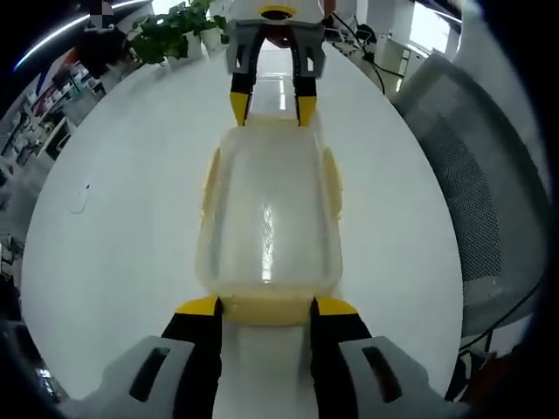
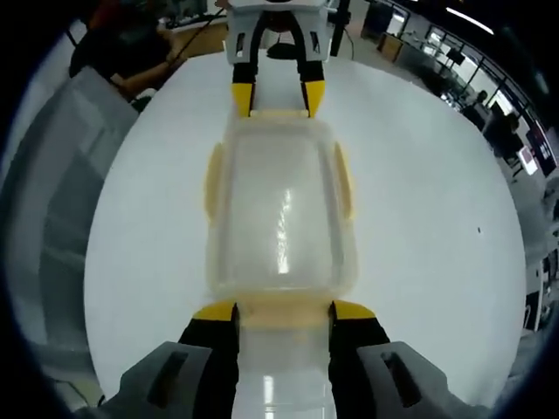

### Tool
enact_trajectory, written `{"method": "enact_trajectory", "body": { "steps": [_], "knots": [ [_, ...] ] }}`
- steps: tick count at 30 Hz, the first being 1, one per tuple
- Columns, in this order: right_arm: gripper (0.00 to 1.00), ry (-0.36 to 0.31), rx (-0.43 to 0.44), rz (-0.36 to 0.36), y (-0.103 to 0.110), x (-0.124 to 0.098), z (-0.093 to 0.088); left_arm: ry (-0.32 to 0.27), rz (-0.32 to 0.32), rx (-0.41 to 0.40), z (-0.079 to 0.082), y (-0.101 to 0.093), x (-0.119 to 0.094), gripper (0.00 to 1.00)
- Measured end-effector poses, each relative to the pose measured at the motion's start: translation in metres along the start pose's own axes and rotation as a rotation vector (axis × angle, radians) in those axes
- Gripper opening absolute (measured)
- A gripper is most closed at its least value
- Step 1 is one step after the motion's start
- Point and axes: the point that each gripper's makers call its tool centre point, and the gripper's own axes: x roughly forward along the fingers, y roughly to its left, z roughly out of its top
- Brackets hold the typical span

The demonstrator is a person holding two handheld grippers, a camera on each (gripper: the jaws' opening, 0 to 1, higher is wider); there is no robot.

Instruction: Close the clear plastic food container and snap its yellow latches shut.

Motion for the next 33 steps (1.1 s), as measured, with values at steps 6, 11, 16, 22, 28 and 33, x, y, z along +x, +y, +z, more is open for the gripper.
{"method": "enact_trajectory", "body": {
  "steps": [6, 11, 16, 22, 28, 33],
  "knots": [
    [0.38, -0.003, -0.006, -0.019, 0.003, -0.012, 0.000, -0.011, 0.017, 0.011, 0.008, -0.003, -0.006, 0.38],
    [0.38, -0.010, -0.004, -0.039, 0.002, -0.020, -0.002, -0.029, 0.034, 0.025, 0.016, -0.003, -0.012, 0.38],
    [0.38, -0.011, -0.012, -0.054, 0.003, -0.029, -0.002, -0.024, 0.043, 0.028, 0.022, -0.003, -0.014, 0.38],
    [0.38, -0.017, -0.008, -0.070, 0.004, -0.039, -0.005, -0.031, 0.055, 0.042, 0.032, -0.004, -0.021, 0.38],
    [0.38, -0.020, -0.012, -0.077, 0.007, -0.046, -0.008, -0.032, 0.058, 0.049, 0.040, -0.006, -0.023, 0.38],
    [0.38, -0.018, -0.016, -0.090, 0.007, -0.052, -0.013, -0.033, 0.063, 0.055, 0.047, -0.005, -0.023, 0.38]
  ]
}}
